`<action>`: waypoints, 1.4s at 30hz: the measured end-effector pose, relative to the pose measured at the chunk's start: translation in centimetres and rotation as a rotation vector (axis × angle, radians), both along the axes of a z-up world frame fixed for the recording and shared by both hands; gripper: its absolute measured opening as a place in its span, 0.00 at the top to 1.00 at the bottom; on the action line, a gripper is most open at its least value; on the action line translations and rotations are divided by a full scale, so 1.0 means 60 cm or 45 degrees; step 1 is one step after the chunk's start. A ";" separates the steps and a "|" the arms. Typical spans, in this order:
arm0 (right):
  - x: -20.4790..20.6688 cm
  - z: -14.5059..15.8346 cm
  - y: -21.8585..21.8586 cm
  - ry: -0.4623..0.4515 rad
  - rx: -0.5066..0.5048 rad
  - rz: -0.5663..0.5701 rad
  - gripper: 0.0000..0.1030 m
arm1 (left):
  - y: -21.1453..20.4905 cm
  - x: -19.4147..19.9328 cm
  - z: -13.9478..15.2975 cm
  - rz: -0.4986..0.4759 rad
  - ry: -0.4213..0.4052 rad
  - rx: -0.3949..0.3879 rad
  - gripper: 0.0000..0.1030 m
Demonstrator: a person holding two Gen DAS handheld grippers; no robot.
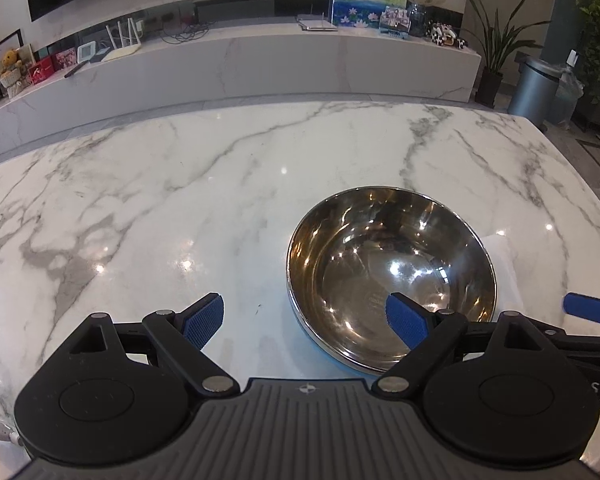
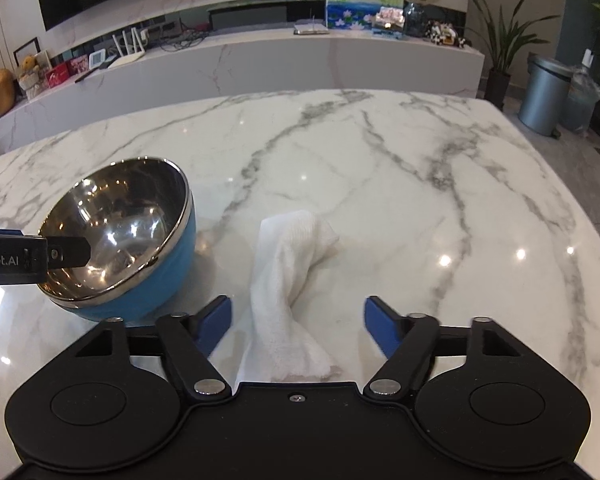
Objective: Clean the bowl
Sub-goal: 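Close the right gripper on the white paper towel and lift it, then grasp the bowl rim with the left gripper while the right carries the towel over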
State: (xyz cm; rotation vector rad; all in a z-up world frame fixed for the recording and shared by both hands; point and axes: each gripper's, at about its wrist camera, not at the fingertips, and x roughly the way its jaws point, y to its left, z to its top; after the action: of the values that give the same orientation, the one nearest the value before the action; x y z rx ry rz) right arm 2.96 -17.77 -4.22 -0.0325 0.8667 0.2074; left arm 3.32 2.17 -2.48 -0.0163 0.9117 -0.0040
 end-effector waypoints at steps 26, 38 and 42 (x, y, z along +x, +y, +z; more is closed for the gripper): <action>0.017 -0.024 0.033 0.041 -0.051 0.064 0.84 | 0.012 0.008 -0.022 0.013 0.081 -0.062 0.37; -0.013 0.037 0.022 -0.129 0.020 0.071 0.84 | 0.001 0.007 -0.024 -0.030 0.106 -0.039 0.62; -0.027 0.066 0.025 -0.204 0.076 0.106 0.84 | -0.003 0.003 -0.024 -0.040 0.098 -0.010 0.70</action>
State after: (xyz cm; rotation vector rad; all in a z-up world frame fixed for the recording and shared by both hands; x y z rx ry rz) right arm 1.35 -16.29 -0.27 -0.0289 0.6998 0.3046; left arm 3.49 1.98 -3.90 -0.0099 0.9889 -0.0364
